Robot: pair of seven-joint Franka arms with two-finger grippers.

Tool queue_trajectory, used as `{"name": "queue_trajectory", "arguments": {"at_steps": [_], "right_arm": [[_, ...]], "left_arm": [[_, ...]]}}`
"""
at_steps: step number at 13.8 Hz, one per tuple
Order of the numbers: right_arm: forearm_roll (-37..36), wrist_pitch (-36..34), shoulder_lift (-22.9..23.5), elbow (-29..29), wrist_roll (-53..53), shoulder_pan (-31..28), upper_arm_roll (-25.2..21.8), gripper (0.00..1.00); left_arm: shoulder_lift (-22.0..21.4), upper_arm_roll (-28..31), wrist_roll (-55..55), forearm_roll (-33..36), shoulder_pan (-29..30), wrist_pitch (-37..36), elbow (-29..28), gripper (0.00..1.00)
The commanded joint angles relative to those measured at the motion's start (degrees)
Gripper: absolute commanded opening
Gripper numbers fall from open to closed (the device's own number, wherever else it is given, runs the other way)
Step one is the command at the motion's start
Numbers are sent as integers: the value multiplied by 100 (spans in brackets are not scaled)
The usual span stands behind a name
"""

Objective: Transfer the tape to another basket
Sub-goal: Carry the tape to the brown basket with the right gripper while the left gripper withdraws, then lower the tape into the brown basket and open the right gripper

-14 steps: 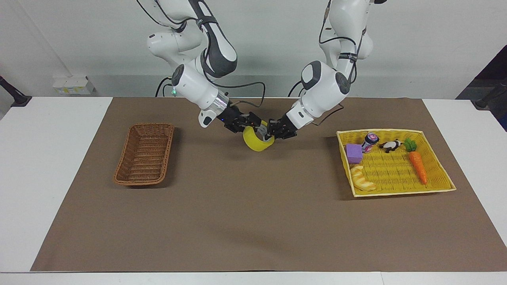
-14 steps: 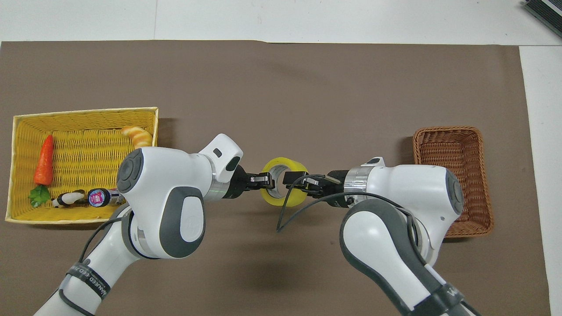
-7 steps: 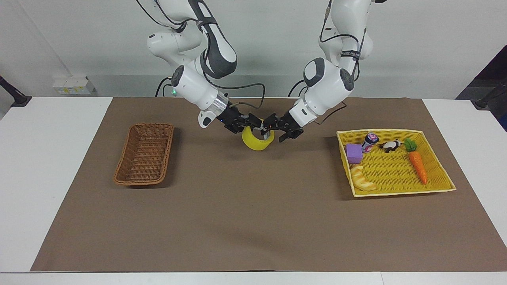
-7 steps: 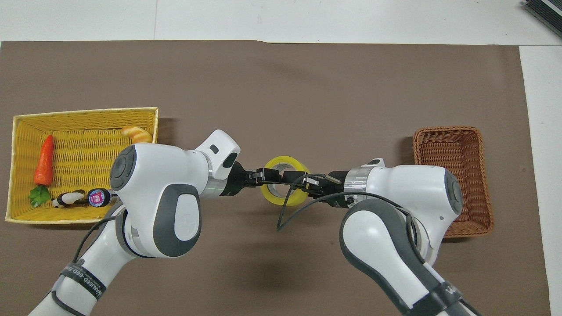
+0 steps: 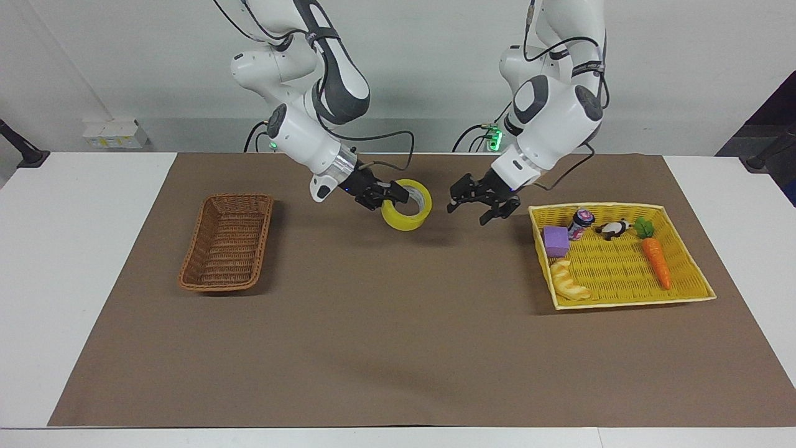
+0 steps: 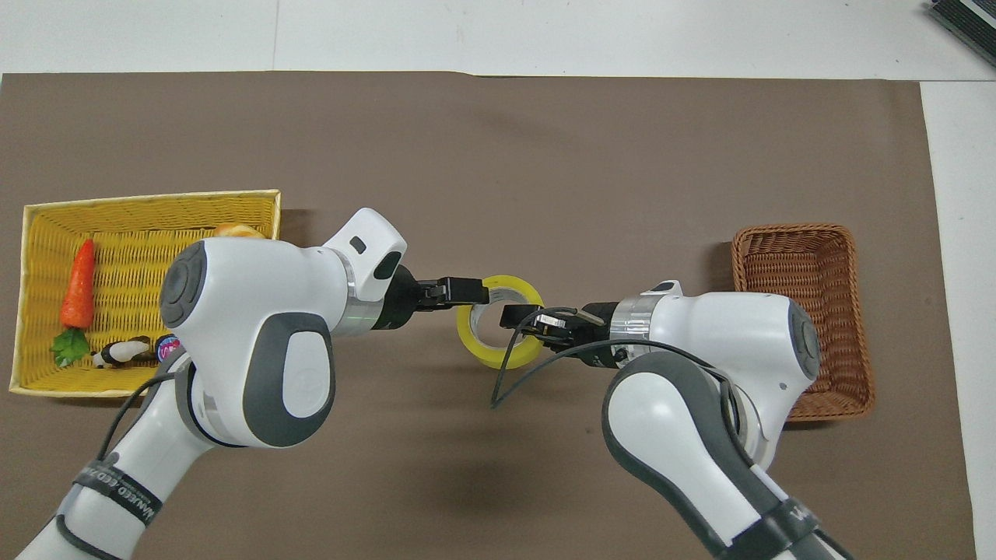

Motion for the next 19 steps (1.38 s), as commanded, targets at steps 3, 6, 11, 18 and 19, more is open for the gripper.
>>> {"name": "queue_trajectory", "arguments": {"at_steps": [3, 6, 11, 18, 19], "right_arm": [[-502, -905, -321, 195, -163, -580, -24, 0], [-1127, -1722, -444, 433, -189, -1160, -33, 0], [-1707, -3243, -462, 653, -1637, -2731, -33, 0], [-3781, -3659, -392, 891, -2255, -3876, -33, 0], [-4061, -3493, -392, 856, -2220, -3912, -33, 0]], "left_arm": [[21, -39, -2, 1997, 665, -1031, 1007, 100], [56, -39, 138, 2782, 955, -1540, 1788, 100], [179, -13, 1052, 2889, 1570, -3437, 3537, 100], [-76, 136, 1141, 2748, 1668, -4388, 3698, 100], [3, 137, 1132, 2757, 1668, -4433, 3707, 100]]}}
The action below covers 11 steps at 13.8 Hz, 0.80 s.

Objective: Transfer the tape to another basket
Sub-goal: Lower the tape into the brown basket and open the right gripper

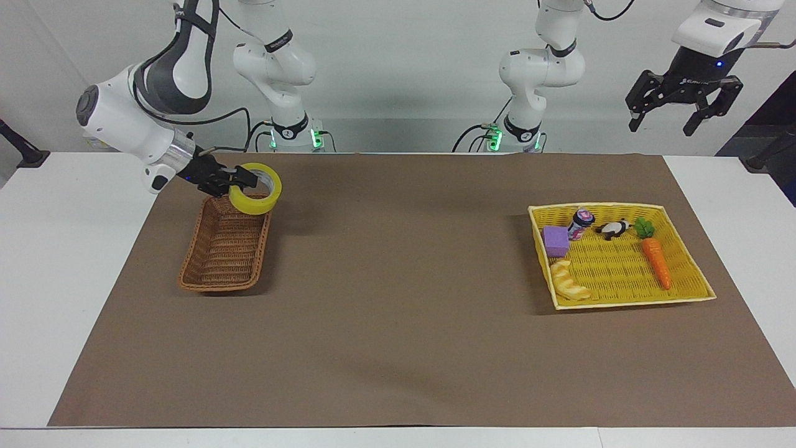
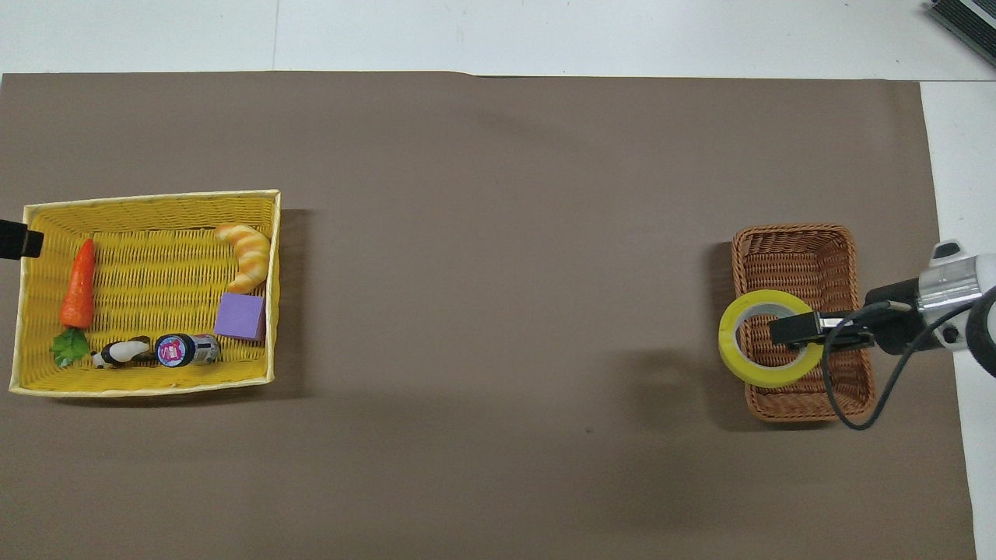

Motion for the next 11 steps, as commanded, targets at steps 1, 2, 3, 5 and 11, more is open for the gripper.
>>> {"name": "queue_trajectory", "arguments": {"at_steps": [1, 2, 3, 5, 11], "right_arm": [[-756, 311, 6, 14, -91, -152, 72, 0], [-1151, 470, 6, -48, -83, -152, 81, 0], [-1381, 619, 32, -101, -30, -152, 81, 0], [-1715, 1058, 110, -224, 66, -91, 81, 0], [-2183, 1825, 770, -303, 1497, 94, 90, 0]], "left_arm": [[112, -20, 54, -6, 73, -220, 109, 100], [103, -11, 54, -32, 82, -220, 101, 100], [85, -11, 45, -23, 90, -203, 92, 100], [-11, 15, 37, -32, 90, -194, -48, 100], [-144, -55, 28, -14, 117, -176, -190, 100]]}}
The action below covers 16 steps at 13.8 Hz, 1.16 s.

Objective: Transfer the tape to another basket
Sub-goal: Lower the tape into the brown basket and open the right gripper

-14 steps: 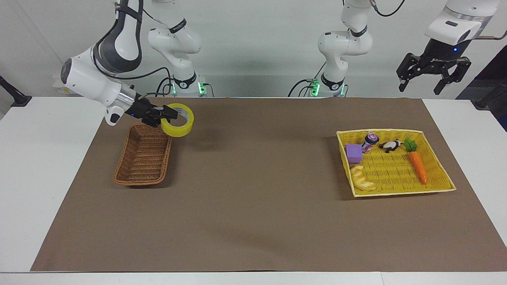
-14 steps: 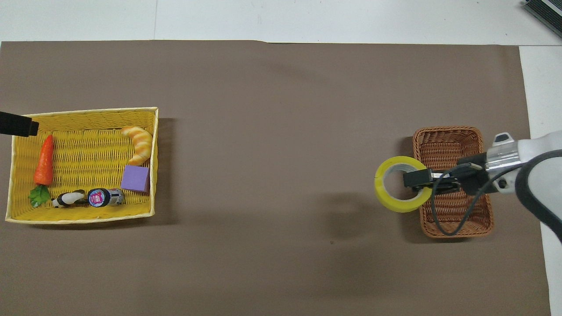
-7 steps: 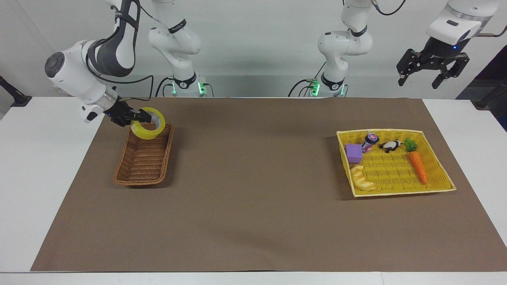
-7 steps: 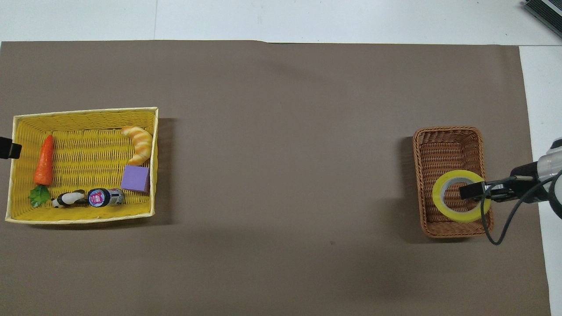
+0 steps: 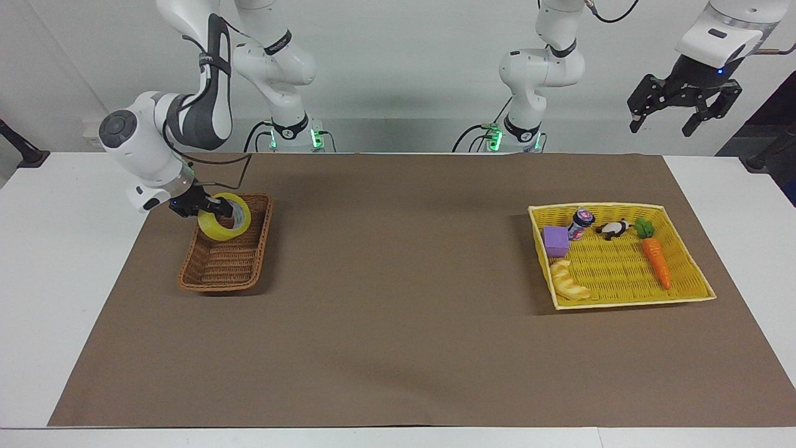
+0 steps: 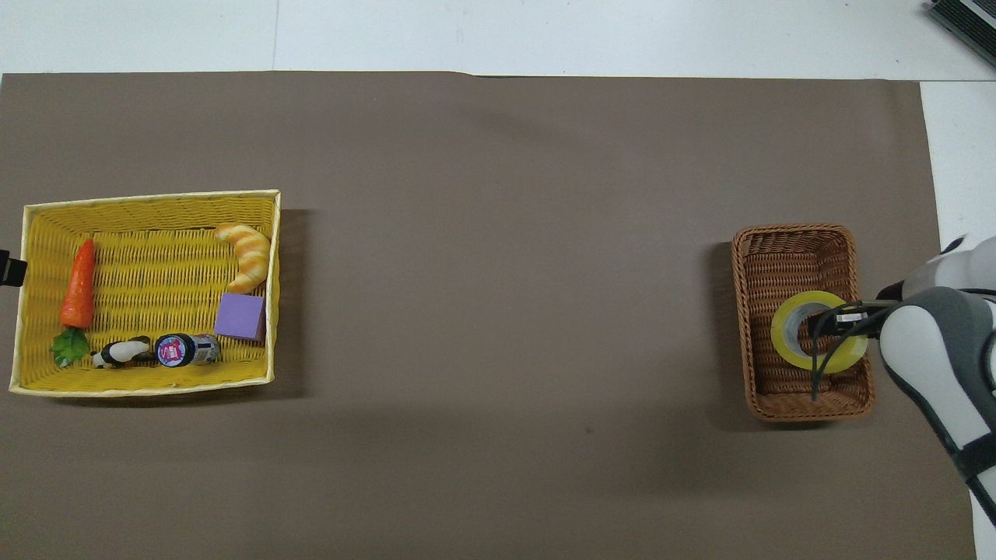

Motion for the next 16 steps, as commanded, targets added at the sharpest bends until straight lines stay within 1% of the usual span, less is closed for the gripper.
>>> {"name": "queue_trajectory", "arguments": {"at_steps": [1, 2, 3, 10, 12, 14, 16], "right_arm": [[-287, 42, 34, 1, 665, 52, 18, 4], [-314, -2, 34, 10, 842, 157, 18, 45], [-314, -64, 25, 10, 843, 167, 18, 99], [-332, -433, -274, 185, 660, 167, 10, 100], [-366, -573, -283, 378, 484, 167, 1, 100], [-576, -731, -283, 633, 369, 167, 10, 100], [-813, -933, -283, 1019, 351, 184, 53, 100]], "left_arm": [[-155, -73, 28, -13, 63, -39, -166, 100], [-163, -64, 28, -13, 80, -39, -166, 100], [-163, -64, 28, -4, 89, -47, -166, 100], [-163, -64, 28, -12, 80, -47, -166, 100], [-172, -64, 28, -13, 80, -47, -166, 100], [-172, -64, 28, -13, 80, -47, -166, 100], [-172, -64, 28, -12, 80, -47, -166, 100]]}}
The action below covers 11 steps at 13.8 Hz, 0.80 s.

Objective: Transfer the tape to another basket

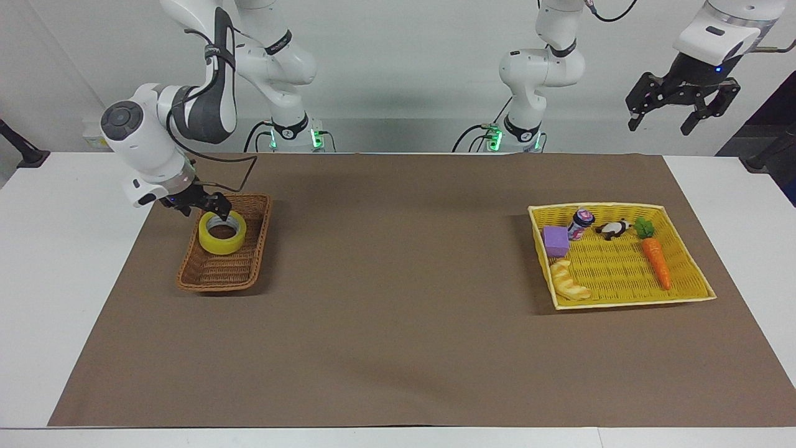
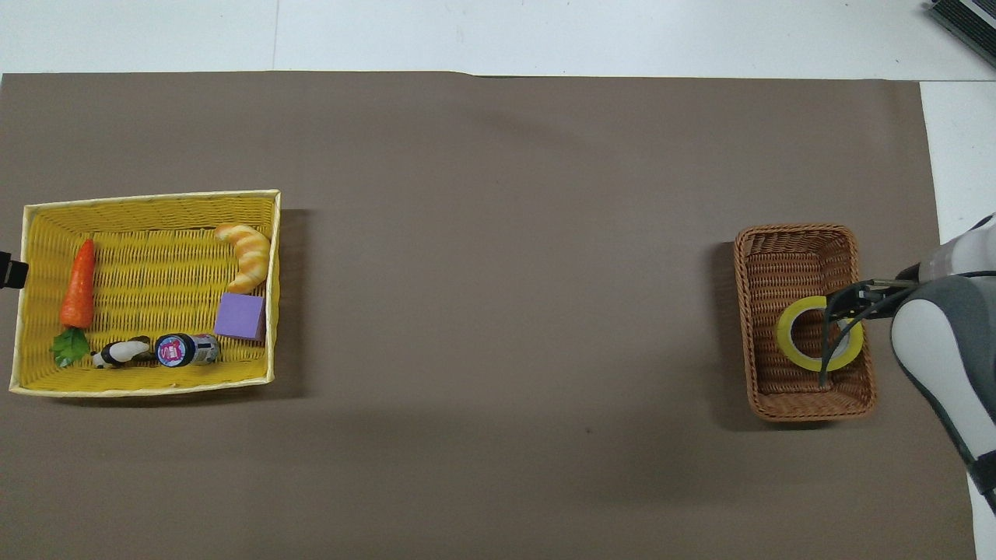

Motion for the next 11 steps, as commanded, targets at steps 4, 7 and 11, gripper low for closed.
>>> {"name": "queue_trajectory", "arguments": {"at_steps": [4, 7, 11], "right_arm": [[-262, -751, -7, 1105, 218, 166, 83, 100], [-148, -963, -156, 1308, 728, 368, 136, 100], [134, -1269, -481, 1483, 668, 368, 329, 100]], "left_arm": [[-157, -47, 28, -12, 77, -30, -166, 100], [-157, -47, 28, -12, 77, -30, -166, 100], [-157, -47, 28, -4, 77, -30, -166, 100]]}}
